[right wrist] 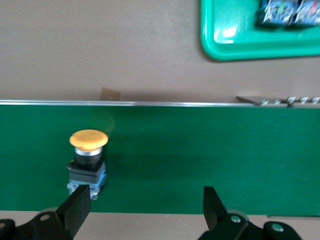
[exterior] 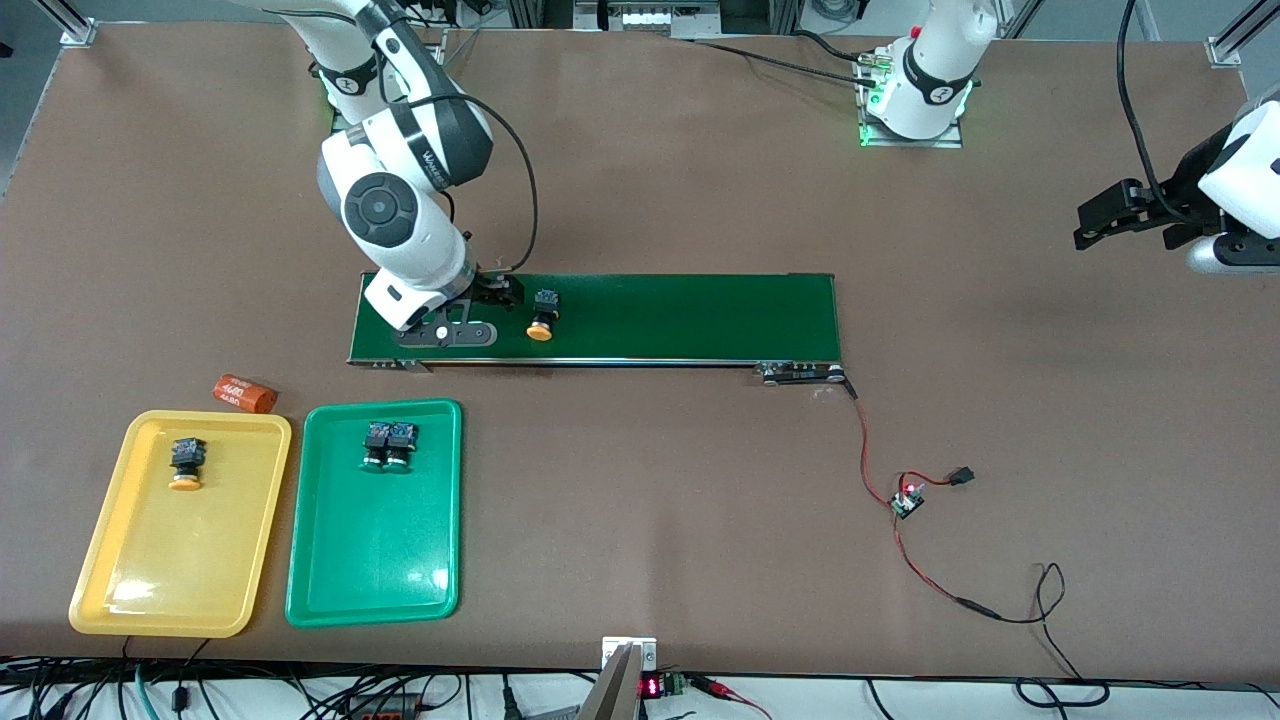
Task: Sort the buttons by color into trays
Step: 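Move the right gripper to the second yellow button on the belt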
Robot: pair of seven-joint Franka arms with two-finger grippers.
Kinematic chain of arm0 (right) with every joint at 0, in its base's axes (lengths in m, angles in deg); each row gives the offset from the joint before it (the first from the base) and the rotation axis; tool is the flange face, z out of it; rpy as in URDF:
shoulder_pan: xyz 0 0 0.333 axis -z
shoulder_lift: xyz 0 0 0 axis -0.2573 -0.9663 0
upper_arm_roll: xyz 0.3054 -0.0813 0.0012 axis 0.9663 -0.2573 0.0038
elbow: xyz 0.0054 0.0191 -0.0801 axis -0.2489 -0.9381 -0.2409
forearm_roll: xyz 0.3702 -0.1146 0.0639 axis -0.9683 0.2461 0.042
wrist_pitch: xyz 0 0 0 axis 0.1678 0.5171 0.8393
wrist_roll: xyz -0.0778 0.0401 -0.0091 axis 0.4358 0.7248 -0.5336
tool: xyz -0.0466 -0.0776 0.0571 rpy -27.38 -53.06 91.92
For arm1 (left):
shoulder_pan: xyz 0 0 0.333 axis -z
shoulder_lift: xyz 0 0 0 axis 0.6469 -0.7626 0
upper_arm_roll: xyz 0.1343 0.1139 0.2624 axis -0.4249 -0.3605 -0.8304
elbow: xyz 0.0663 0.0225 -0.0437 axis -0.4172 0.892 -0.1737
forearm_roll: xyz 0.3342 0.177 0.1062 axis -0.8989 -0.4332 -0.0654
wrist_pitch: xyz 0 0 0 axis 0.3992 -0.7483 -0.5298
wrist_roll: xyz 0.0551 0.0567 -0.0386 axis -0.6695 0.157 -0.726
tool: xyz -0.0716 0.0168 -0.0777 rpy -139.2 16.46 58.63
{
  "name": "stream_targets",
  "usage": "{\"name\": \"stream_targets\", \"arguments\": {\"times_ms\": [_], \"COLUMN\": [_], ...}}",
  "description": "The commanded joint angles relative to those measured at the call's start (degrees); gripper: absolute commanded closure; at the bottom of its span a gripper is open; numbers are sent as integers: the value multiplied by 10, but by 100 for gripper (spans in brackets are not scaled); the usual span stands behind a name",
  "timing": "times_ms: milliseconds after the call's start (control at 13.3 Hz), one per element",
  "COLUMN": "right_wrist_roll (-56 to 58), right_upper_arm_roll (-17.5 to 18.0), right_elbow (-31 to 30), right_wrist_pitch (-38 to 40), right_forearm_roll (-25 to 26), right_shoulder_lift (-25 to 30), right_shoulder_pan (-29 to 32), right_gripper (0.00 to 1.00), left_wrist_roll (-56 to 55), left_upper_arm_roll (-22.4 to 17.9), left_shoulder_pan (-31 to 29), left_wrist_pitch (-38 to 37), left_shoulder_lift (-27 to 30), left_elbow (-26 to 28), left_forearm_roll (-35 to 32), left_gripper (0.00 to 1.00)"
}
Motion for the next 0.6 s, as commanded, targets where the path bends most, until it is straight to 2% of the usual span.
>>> {"name": "stream_targets", "arguments": {"times_ms": [0,526], "right_wrist_roll": [-30,-84], "right_upper_arm_roll": [0,0], "right_elbow": [-5,-6], "right_wrist_pitch": [-25,-110], "right_forearm_roll": [-4,-5], "right_shoulder_lift": [-8,-49], "right_shoulder_pan": [-14,-15], "right_gripper": [0,0], "left_wrist_roll": [12,11], "left_upper_arm_roll": [-2,2], "left_shoulder_pan": [-1,0], "left_wrist_pitch": [-17,-17], "left_shoulder_lift": [-8,-9], "left_elbow": [-21,-22], "left_forearm_roll": [-14,-14], "left_gripper": [0,0]}}
